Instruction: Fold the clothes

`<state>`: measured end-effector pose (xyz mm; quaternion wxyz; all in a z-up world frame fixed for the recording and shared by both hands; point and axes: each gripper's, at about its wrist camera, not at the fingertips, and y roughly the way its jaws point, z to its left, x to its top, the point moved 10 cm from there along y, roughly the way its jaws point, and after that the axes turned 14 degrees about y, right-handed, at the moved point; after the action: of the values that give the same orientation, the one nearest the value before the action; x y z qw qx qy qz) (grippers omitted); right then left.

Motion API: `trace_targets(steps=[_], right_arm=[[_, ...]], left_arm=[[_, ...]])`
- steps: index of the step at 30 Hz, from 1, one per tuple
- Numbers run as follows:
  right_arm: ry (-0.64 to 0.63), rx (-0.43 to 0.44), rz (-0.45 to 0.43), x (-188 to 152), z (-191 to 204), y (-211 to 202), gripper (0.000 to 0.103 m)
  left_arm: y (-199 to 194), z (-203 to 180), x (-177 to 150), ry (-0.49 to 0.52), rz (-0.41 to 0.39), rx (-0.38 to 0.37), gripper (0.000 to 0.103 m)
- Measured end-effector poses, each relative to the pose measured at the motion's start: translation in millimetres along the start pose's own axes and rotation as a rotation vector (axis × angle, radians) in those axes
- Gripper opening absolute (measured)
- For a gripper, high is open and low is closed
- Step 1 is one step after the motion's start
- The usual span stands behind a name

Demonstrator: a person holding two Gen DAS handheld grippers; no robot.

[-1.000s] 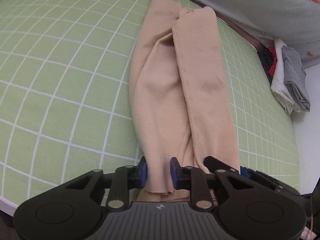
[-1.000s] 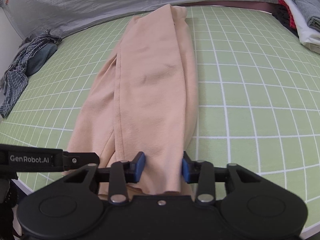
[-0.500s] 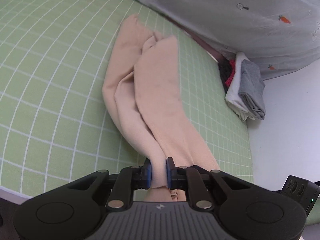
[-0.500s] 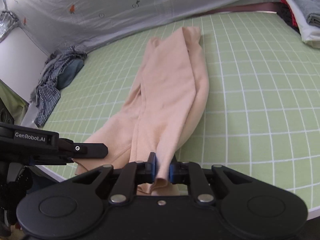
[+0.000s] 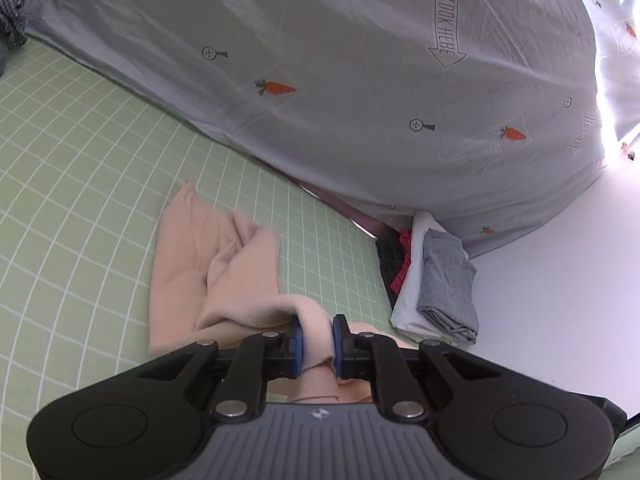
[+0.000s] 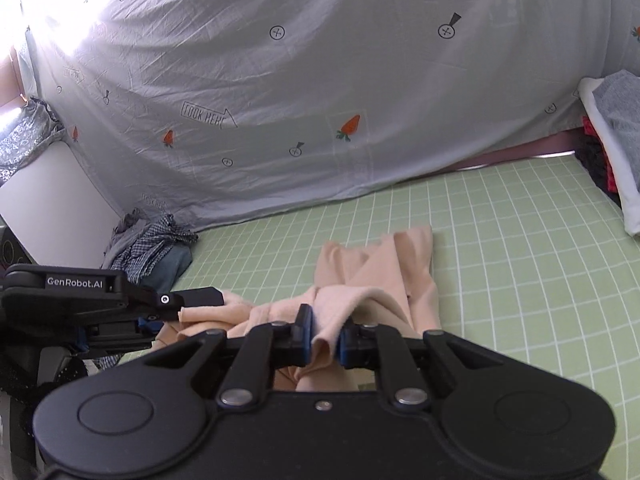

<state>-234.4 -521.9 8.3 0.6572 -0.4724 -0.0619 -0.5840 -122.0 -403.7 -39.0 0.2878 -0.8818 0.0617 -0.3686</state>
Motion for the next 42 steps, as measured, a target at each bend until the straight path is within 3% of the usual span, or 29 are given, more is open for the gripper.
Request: trace_targets(steps=[7, 12, 20, 23, 28, 30, 31, 32, 33, 34, 35, 38, 42], right_arm=[[-0.043, 0.002, -0.012, 37.5, 4.4, 48.1, 0.013], [-0.044, -0.020, 0.031, 54.0, -9.8, 103.4, 0.013], [0.049, -0.135, 0.198, 36.2, -77.2, 201.0, 0.014], [0.083, -0.164, 0.230, 28.8, -92.1, 218.0, 0.015], [0.112, -0.165, 0.254, 34.2, -98.2, 229.0, 0.017], [0.120, -0.159, 0.251, 42.2, -96.3, 229.0, 0.022], [0.115, -0.161, 0.236, 47.5, -94.4, 227.0, 0.024], [0.108, -0.166, 0.213, 54.2, -92.3, 224.1, 0.032], [0.104, -0.176, 0.180, 62.2, -91.3, 219.3, 0.051], [0.110, -0.181, 0.152, 68.8, -92.1, 213.7, 0.062], [0.116, -0.187, 0.125, 75.4, -93.0, 207.9, 0.070], [0.134, -0.203, 0.042, 95.1, -95.6, 190.2, 0.071], [0.155, -0.214, 0.046, 88.7, -105.1, 179.6, 0.078]], left_arm=[[43.0, 28.0, 38.7, 0.003, -0.001, 0.041, 0.015], [74.7, 49.4, 62.6, 0.003, 0.005, 0.072, 0.016], [143.5, 107.3, 38.0, -0.032, 0.149, 0.162, 0.016], [166.3, 127.0, 30.1, -0.045, 0.198, 0.189, 0.017], [169.8, 134.5, 41.4, -0.053, 0.201, 0.209, 0.021], [160.8, 133.5, 56.1, -0.047, 0.160, 0.233, 0.027], [155.1, 132.7, 64.7, -0.043, 0.134, 0.246, 0.036], [149.2, 131.9, 73.3, -0.039, 0.108, 0.259, 0.050], [142.2, 131.2, 81.2, -0.036, 0.078, 0.267, 0.057], [133.5, 130.6, 88.0, -0.033, 0.043, 0.269, 0.070], [124.7, 129.9, 94.8, -0.031, 0.008, 0.271, 0.075], [107.6, 133.0, 97.5, -0.024, -0.016, 0.299, 0.078], [111.3, 143.1, 67.1, -0.028, 0.084, 0.347, 0.080]])
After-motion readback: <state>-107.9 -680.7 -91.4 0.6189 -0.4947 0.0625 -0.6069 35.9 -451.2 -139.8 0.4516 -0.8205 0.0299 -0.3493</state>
